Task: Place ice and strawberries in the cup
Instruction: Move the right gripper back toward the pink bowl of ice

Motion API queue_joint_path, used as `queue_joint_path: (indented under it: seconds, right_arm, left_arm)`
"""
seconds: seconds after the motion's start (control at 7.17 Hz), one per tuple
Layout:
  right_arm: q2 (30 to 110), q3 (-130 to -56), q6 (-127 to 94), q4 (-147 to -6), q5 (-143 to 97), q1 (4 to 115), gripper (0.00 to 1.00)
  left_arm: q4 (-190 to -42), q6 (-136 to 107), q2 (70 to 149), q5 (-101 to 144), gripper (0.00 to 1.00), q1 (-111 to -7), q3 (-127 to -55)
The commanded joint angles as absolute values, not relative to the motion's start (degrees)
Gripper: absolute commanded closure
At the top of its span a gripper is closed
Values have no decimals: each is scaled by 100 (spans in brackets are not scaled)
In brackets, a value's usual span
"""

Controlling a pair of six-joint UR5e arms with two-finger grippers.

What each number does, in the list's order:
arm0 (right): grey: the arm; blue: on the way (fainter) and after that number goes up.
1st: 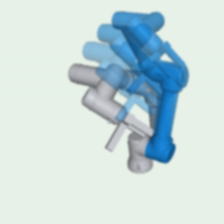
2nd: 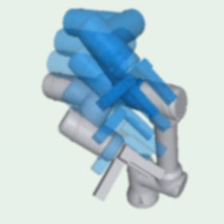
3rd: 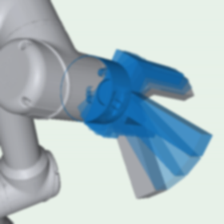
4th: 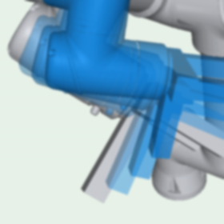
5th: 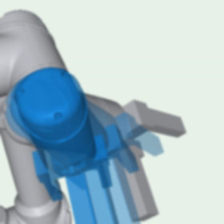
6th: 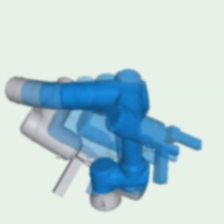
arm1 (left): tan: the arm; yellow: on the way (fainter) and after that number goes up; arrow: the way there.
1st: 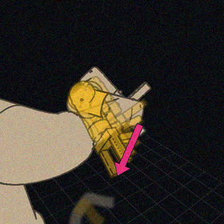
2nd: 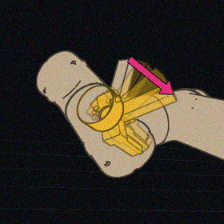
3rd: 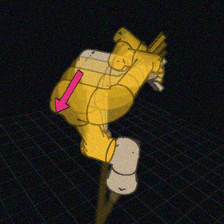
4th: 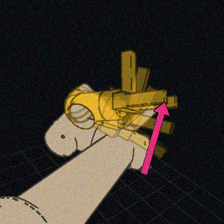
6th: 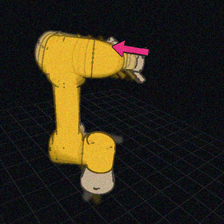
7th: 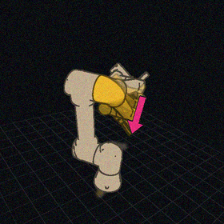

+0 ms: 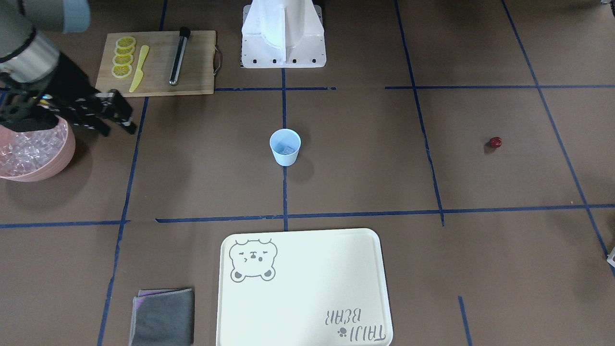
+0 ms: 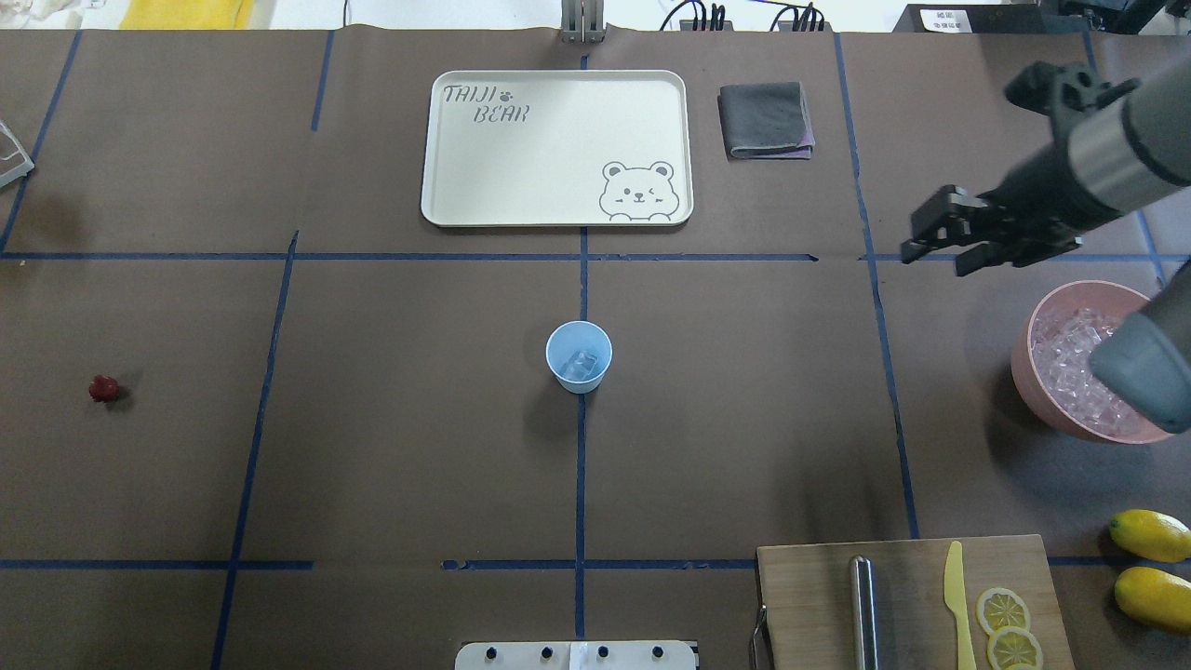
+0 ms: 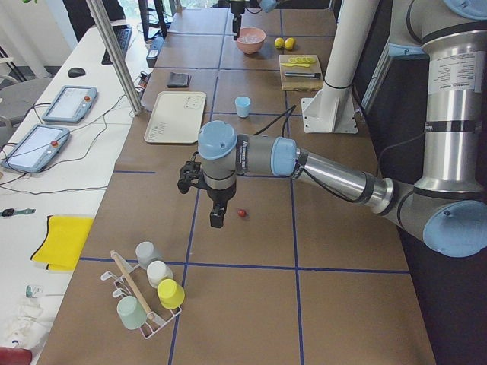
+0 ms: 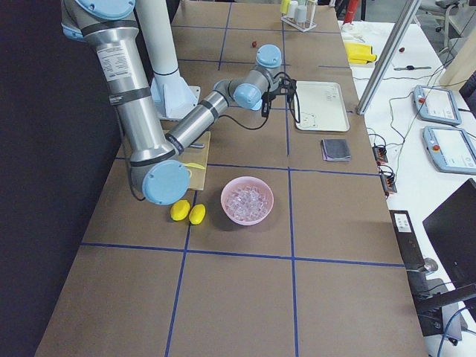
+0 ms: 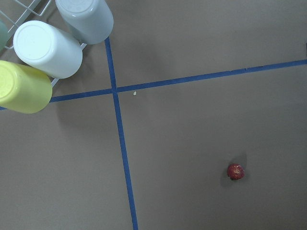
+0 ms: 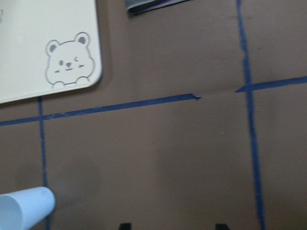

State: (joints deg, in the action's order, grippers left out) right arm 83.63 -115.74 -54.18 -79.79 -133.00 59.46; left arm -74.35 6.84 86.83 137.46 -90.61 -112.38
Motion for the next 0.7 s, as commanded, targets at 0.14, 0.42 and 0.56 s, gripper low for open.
queue_joint_path:
  seconds: [0.14, 0.42, 0.56]
  right_arm:
    - [9737, -11497, -3045, -7919, -12756, 6416, 20]
    - [9729, -11339, -2675, -7919, -12604, 6311, 19]
    - [9729, -11138, -2106, -7910, -12612, 6311, 19]
  left_arm:
    - [-7436, 677, 8684, 13755, 0, -9062, -11268]
    - [-7436, 677, 8684, 13755, 0, -9062, -11276]
    - [-7436, 677, 8684, 13755, 0, -9062, -11285]
